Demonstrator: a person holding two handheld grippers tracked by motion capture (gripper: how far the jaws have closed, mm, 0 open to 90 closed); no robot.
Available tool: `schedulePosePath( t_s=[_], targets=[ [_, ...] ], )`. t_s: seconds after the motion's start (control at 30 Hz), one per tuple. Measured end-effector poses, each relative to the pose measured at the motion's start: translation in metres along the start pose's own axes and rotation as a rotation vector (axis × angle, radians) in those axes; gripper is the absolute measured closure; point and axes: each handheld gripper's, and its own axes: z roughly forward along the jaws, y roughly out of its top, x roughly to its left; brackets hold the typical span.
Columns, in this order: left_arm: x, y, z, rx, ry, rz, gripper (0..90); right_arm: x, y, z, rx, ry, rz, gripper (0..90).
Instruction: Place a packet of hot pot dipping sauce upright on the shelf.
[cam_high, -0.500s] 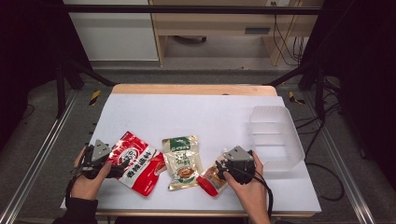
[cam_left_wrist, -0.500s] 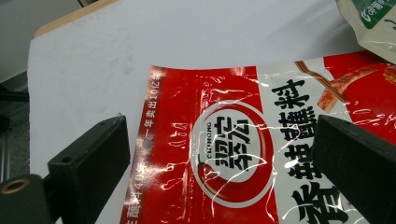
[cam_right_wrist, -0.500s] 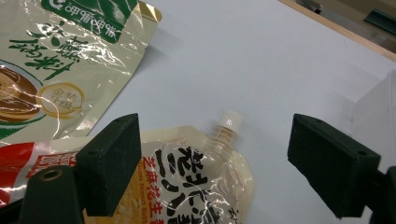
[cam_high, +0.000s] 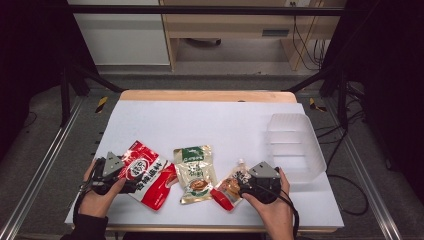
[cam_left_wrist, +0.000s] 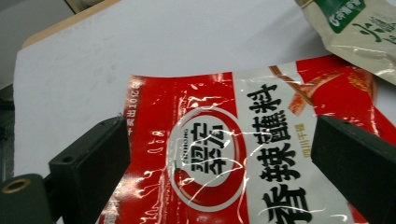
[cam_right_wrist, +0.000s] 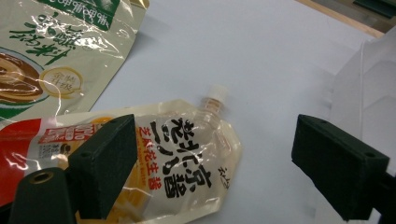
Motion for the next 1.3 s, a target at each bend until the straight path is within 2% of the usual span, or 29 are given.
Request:
schedulePosePath(
  t_s=[0.03, 0.17, 0.23, 0.4, 0.5, 0.67, 0.8, 1.0, 1.3],
  targets=[
    [-0.003, 0.001, -0.001, 0.003, -0.002, 0.008, 5.0, 0.001, -0.003, -0.003, 0.007, 0.013, 0.019, 19.0],
    [-0.013, 0.002, -0.001, 0.007, -0.008, 0.027, 5.1, 0.001, -0.008, -0.004, 0.037, 0.013, 0.034, 24.1],
    [-0.019, 0.003, -0.001, 0.009, -0.010, 0.041, 5.1, -0.001, -0.011, -0.004, 0.049, 0.011, 0.069, 31.3],
    [-0.019, 0.004, 0.001, 0.015, -0.014, 0.046, 5.4, -0.003, -0.014, -0.002, 0.073, 0.020, 0.085, 40.0],
    [-0.019, 0.004, 0.002, 0.016, -0.018, 0.045, 5.4, -0.005, -0.018, 0.005, 0.112, 0.027, 0.104, 45.0],
    [-0.020, 0.005, 0.002, 0.014, -0.019, 0.045, 5.4, -0.007, -0.018, 0.013, 0.135, 0.031, 0.137, 46.0],
    [-0.020, 0.005, 0.002, 0.012, -0.019, 0.045, 5.5, -0.002, -0.017, 0.021, 0.159, 0.037, 0.129, 46.0],
    [-0.020, 0.005, 0.003, 0.015, -0.025, 0.053, 5.6, -0.004, -0.018, 0.026, 0.172, 0.033, 0.137, 45.5],
    [-0.022, 0.006, 0.002, 0.016, -0.032, 0.063, 5.7, -0.006, -0.024, 0.027, 0.177, 0.055, 0.211, 47.1]
  ],
)
